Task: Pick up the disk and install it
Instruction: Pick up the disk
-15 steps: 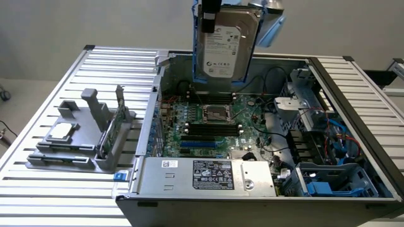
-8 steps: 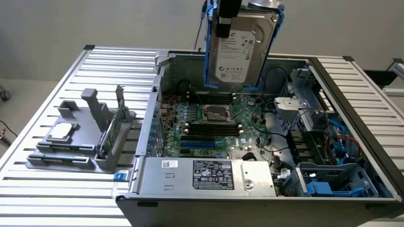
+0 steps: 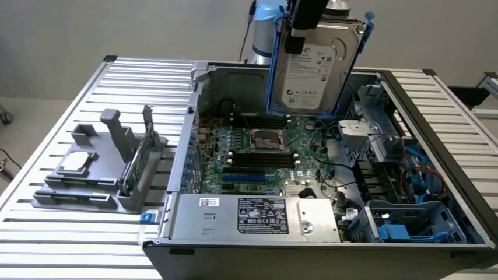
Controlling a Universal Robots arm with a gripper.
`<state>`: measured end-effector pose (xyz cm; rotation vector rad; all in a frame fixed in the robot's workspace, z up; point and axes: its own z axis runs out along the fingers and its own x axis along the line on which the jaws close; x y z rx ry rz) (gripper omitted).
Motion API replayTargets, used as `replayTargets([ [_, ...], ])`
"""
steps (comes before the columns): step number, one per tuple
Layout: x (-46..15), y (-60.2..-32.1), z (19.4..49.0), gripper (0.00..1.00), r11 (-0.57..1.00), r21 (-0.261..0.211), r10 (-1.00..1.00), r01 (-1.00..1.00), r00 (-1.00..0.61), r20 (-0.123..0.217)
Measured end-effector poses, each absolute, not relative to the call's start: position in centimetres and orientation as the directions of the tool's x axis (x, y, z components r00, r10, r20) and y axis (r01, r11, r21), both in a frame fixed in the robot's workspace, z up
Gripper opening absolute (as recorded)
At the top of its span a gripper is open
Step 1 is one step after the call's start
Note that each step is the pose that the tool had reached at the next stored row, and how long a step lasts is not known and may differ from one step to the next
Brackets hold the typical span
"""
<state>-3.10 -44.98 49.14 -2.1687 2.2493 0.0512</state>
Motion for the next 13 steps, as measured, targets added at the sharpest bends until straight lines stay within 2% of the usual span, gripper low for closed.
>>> replayTargets([
  [13, 0.5, -48.3, 49.1, 0.33, 0.036, 0.012, -0.999, -0.999, -0.037, -0.036],
])
